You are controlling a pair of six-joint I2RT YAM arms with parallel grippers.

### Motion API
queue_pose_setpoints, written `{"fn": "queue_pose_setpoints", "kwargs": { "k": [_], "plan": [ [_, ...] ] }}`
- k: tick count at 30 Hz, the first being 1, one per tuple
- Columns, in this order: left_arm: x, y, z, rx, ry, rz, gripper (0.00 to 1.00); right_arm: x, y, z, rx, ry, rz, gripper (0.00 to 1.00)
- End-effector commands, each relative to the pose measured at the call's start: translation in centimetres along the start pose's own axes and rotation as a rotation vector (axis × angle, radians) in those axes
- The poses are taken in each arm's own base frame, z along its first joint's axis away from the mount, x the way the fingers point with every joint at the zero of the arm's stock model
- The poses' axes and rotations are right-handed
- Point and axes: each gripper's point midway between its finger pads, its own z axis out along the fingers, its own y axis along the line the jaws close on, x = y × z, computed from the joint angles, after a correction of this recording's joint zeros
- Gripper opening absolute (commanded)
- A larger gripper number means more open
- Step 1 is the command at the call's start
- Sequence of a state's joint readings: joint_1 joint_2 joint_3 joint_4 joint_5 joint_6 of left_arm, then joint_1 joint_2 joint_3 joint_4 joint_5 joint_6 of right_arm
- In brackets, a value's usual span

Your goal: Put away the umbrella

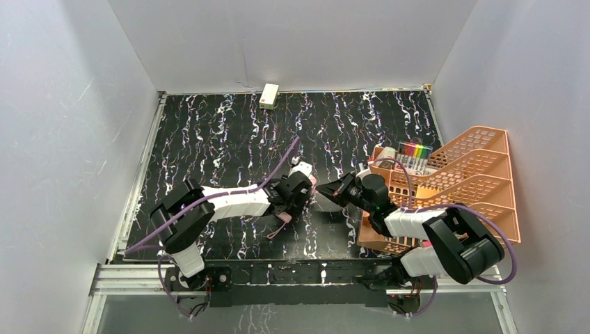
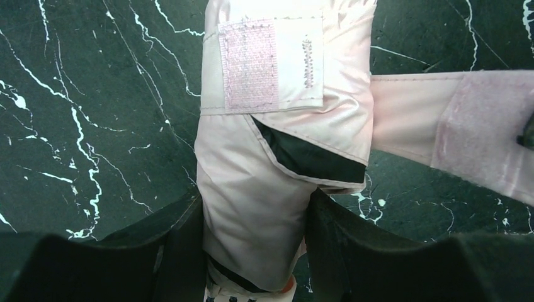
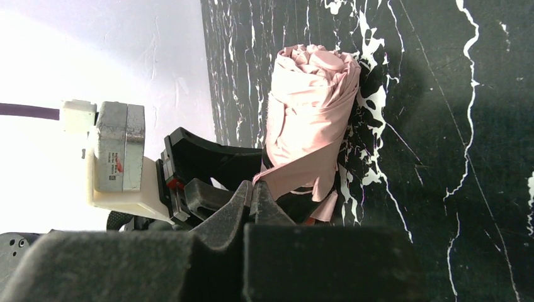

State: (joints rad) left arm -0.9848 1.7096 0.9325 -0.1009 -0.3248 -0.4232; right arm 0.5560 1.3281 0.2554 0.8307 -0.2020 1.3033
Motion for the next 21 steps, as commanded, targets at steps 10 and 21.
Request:
{"fn": "queue_pose_setpoints", "kwargs": {
  "k": [10,21],
  "plan": [
    [11.0,-0.9,-0.7,0.038,0.277,0.302,0.0,-3.5,10.6,1.2,-0.366,-0.032,-0.127,0.0],
    [12.0,-3.4,-0.9,0.081,0.271,0.396,0.0,-3.8,7.0,4.0,-0.191,0.0,-0.123,0.0]
  ]
}}
